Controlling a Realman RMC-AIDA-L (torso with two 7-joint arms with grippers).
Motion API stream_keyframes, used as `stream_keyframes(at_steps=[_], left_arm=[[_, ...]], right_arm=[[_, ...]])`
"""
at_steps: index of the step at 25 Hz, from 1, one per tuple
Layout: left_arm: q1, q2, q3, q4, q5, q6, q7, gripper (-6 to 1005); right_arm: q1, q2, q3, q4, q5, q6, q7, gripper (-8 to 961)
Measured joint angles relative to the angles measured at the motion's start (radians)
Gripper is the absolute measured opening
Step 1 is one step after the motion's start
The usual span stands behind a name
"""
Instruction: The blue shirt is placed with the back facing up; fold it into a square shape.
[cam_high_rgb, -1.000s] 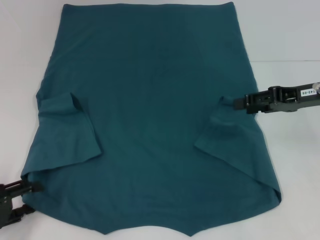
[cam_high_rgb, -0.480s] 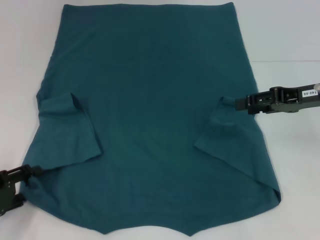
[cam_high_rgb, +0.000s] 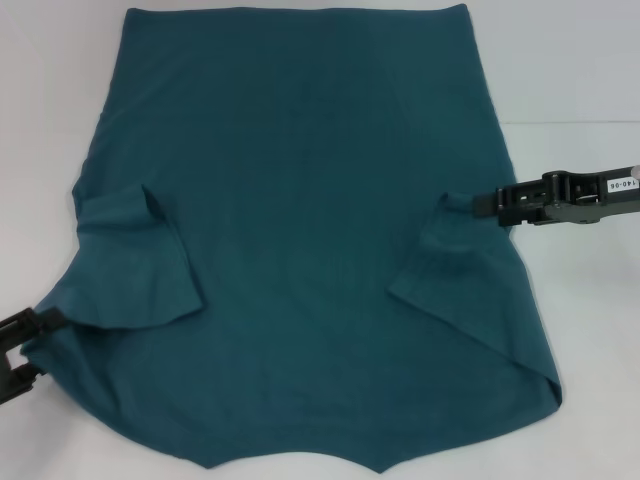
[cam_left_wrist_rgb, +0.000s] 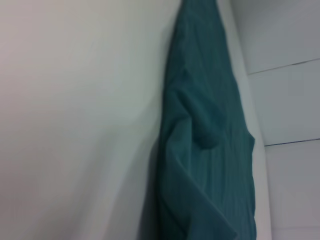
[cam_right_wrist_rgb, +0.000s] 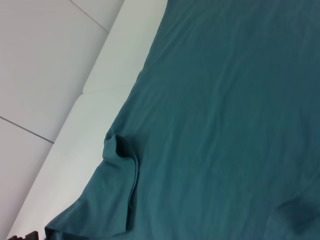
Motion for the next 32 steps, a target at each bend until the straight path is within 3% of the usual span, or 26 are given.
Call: stream_keyframes(at_steps=[11,32], left_arm=[[-0.013,0.000,0.024,-0.005,0.054,-0.103,-0.020,733],[-0.040,0.007,0.024,-0.021,0.046,-0.109,-0.012,691]], right_arm=[[-0.001,0.000,0.000,0.001,-0.001,0.011,0.000,638],[-0.008,0.002,0.002,0.001,0.000,0.010,0.000,637]])
